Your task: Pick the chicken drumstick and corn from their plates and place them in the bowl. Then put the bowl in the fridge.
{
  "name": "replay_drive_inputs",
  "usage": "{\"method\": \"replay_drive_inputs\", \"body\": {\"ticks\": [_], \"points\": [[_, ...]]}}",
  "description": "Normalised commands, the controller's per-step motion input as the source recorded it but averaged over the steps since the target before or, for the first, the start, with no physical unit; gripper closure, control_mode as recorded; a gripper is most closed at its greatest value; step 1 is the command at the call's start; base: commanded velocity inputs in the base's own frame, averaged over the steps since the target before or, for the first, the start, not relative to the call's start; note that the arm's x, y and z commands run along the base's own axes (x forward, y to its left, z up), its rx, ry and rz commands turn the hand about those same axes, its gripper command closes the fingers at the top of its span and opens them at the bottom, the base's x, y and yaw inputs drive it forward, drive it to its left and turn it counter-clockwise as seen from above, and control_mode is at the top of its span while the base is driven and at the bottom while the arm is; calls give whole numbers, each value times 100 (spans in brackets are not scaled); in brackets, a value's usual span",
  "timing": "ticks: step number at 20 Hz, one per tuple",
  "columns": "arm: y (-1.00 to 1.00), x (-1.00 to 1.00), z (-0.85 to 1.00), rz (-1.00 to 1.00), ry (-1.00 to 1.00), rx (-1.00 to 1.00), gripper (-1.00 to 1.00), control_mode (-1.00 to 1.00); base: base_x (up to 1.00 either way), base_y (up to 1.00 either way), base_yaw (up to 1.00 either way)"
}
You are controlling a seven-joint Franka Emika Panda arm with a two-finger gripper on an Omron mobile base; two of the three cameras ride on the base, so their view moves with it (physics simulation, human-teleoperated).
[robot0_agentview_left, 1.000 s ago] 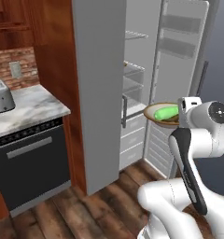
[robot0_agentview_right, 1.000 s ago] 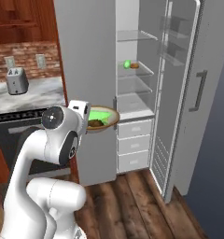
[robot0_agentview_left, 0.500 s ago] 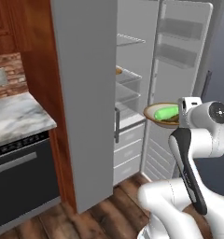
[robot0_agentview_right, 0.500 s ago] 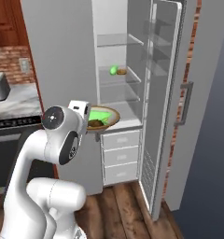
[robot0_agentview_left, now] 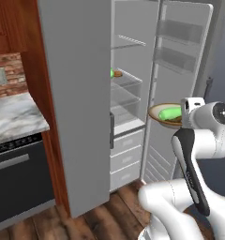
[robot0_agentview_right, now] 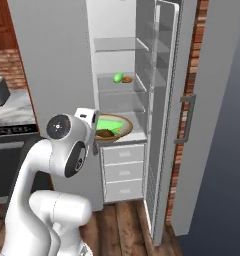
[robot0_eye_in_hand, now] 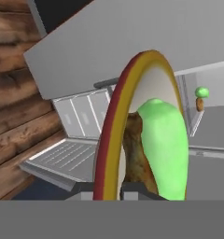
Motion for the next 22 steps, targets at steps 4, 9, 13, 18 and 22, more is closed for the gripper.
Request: {"method": "replay_drive_inputs", "body": {"ticks": [4,9,13,18,22], "points": [[0,0,0,0,0,0,100,100,26,-21,30],[0,0,0,0,0,0,100,100,59,-26,5],[0,0,0,0,0,0,100,100,55,-26,0],[0,0,0,0,0,0,100,100,49,-15,0],[0,0,0,0,0,0,100,100,38,-6,6]]}}
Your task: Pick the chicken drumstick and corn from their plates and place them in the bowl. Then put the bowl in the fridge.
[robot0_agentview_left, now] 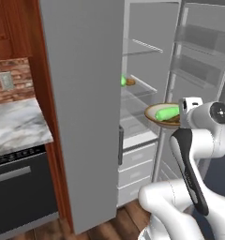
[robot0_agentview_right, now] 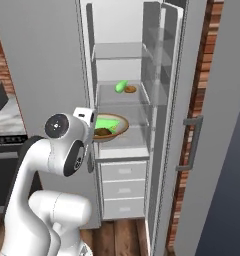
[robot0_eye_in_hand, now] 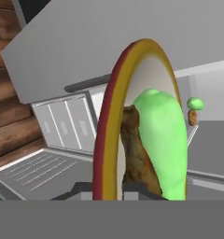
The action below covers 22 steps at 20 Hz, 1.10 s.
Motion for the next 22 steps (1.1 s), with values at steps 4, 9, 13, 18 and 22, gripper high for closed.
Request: {"method": "replay_drive_inputs", "body": {"ticks": [4,9,13,18,22], "points": [[0,0,0,0,0,0,100,100,42,-25,3],[0,0,0,0,0,0,100,100,51,-38,0],[0,0,0,0,0,0,100,100,35,-16,1],[0,0,0,0,0,0,100,100,39,-7,16],[0,0,0,0,0,0,100,100,48,-24,9]]}}
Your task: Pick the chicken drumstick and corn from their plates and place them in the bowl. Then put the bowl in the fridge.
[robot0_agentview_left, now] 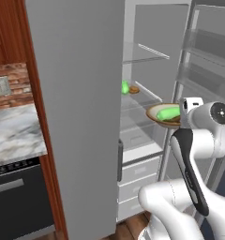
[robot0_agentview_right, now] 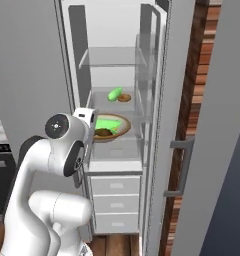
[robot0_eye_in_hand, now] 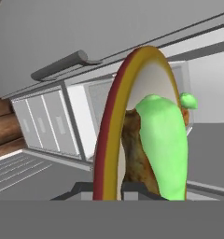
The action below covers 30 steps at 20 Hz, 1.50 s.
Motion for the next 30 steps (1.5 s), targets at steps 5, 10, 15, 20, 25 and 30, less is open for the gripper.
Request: {"method": "replay_drive_inputs", "body": {"ticks": [5,10,15,20,25,30], "points": [[0,0,0,0,0,0,100,100,53,-27,5],[0,0,0,0,0,0,100,100,14,-17,0],[0,0,0,0,0,0,100,100,0,0,0],[0,0,0,0,0,0,100,100,0,0,0],[0,0,0,0,0,0,100,100,0,0,0],[0,0,0,0,0,0,100,-100,0,0,0]]}}
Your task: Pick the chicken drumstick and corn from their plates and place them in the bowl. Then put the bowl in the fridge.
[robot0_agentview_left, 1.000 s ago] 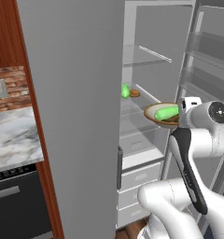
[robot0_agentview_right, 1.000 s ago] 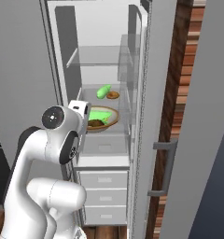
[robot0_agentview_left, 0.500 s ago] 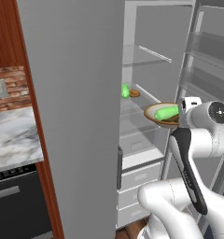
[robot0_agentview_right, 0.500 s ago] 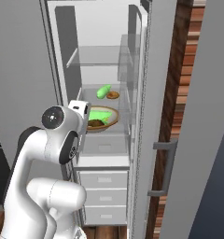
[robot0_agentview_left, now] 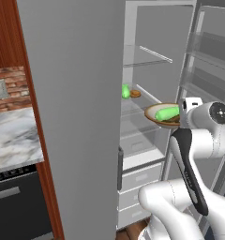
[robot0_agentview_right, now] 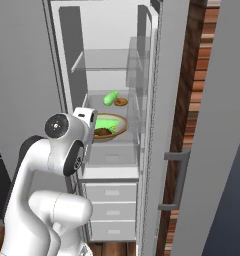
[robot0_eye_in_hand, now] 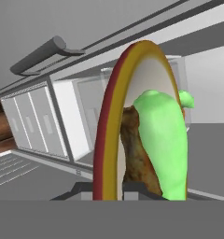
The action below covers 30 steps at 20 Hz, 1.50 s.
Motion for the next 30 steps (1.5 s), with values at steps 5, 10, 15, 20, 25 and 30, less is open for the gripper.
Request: {"method": "replay_drive_inputs", "body": {"ticks": [5,10,15,20,25,30], "points": [[0,0,0,0,0,0,100,-100,0,0,0],[0,-1,0,0,0,0,100,-100,0,0,0],[0,0,4,6,-6,0,100,-100,0,0,0],[4,0,41,7,-7,7,100,-100,0,0,0],[25,15,37,7,-1,2,100,-100,0,0,0],[26,23,31,1,6,0,100,-100,0,0,0]]}}
